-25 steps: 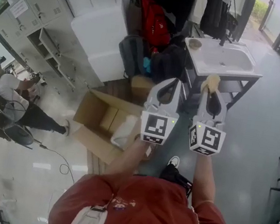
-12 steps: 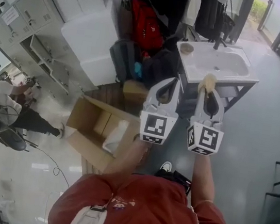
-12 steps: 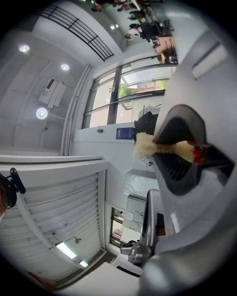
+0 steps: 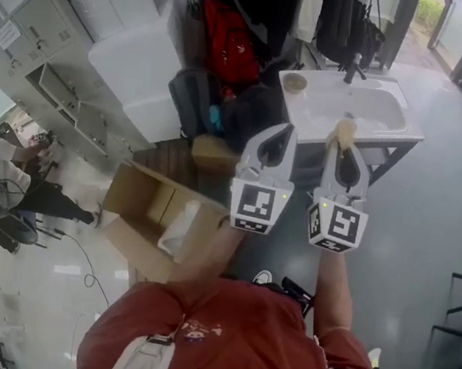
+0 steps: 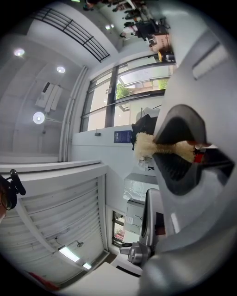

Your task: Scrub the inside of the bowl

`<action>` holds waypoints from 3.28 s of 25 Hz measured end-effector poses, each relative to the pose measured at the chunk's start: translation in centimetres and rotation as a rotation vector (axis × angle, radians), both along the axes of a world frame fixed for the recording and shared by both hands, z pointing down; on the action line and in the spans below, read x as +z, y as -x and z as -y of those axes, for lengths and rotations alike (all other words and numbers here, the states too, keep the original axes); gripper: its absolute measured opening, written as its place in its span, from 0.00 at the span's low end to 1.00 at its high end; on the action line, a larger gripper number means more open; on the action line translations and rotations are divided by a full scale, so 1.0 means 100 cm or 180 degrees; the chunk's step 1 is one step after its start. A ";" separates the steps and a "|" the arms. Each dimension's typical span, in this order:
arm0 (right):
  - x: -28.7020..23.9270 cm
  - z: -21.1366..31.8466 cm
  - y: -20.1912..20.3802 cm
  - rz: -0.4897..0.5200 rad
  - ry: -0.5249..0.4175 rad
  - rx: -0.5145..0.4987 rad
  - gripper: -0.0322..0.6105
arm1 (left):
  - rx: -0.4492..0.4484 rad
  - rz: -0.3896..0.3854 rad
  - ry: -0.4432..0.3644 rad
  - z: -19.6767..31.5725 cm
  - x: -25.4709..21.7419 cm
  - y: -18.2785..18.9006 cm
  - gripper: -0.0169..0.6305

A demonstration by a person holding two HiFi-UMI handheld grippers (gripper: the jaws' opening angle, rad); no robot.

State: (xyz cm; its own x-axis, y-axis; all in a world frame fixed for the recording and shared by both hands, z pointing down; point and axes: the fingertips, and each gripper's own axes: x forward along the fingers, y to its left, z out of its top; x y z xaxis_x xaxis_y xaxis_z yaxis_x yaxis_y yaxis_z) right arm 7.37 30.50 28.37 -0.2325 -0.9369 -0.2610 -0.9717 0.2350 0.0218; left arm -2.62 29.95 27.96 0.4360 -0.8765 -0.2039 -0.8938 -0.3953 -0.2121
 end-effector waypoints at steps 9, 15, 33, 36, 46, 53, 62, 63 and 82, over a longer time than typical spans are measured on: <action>0.014 0.028 -0.020 0.0032 0.0090 -0.0055 0.13 | -0.0053 0.0040 0.0031 0.026 0.007 -0.020 0.04; 0.023 0.047 -0.021 -0.0015 0.0094 -0.0046 0.13 | -0.0048 0.0038 0.0043 0.046 0.016 -0.024 0.04; 0.024 0.171 0.021 -0.0294 0.0023 -0.0048 0.13 | -0.0036 -0.0160 0.0030 0.177 0.022 0.010 0.04; 0.023 0.204 0.036 -0.0302 0.0030 -0.0053 0.13 | -0.0060 -0.0179 0.0067 0.209 0.025 0.025 0.04; 0.026 0.301 0.069 -0.0346 0.0065 -0.0001 0.13 | -0.0034 -0.0259 0.0129 0.309 0.030 0.062 0.04; 0.011 0.351 0.084 -0.0307 -0.0055 0.0055 0.13 | 0.0046 -0.0264 0.0060 0.359 0.020 0.074 0.04; 0.018 0.397 0.073 -0.0314 -0.0004 0.0092 0.13 | 0.0139 -0.0232 0.0106 0.405 0.025 0.060 0.04; 0.019 0.404 0.069 -0.0297 0.0008 0.0079 0.13 | 0.0131 -0.0230 0.0117 0.411 0.025 0.056 0.04; 0.025 0.535 -0.031 -0.0072 0.0049 -0.0244 0.13 | -0.0119 -0.0118 0.0177 0.530 0.036 -0.045 0.04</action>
